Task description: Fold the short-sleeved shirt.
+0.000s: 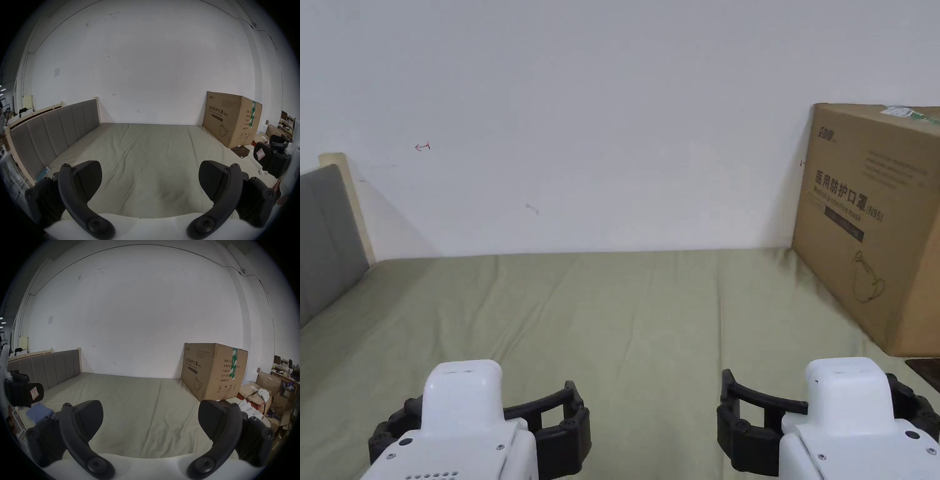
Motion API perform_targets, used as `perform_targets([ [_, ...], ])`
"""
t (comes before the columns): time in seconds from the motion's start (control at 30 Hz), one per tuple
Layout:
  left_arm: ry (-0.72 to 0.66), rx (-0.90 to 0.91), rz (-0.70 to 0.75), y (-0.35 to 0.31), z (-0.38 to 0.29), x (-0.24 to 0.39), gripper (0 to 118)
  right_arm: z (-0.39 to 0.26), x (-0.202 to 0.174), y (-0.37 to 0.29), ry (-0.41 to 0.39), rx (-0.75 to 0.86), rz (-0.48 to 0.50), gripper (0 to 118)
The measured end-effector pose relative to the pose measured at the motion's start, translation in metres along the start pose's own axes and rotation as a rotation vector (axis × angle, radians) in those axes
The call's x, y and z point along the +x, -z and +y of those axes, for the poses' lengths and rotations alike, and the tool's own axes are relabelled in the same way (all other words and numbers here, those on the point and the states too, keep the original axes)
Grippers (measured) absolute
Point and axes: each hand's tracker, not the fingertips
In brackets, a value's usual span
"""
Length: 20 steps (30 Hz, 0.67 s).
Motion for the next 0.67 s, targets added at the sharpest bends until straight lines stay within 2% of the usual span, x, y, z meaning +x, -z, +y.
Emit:
perform_targets([
  [0.2,-0.018,0.062,0.021,-0.0052,0.0024,-0.0067,118,0.0002,0.0027,0.0027,0.020,-0.004,-0.009,116],
  [0.37,0.044,0.096,0.051,-0.0048,-0.0021,-0.0048,118,0.0000,0.0029,0.0024,0.025,-0.003,-0.014,116],
  [0.63,0.013,0.095,0.025,-0.0044,-0.0040,-0.0055,118,0.0006,0.0038,0.0026,0.029,0.000,-0.020,116],
  [0.67,0.016,0.096,0.029,-0.0043,-0.0044,-0.0053,118,0.0025,0.0024,0.0017,0.078,0.003,0.017,116],
])
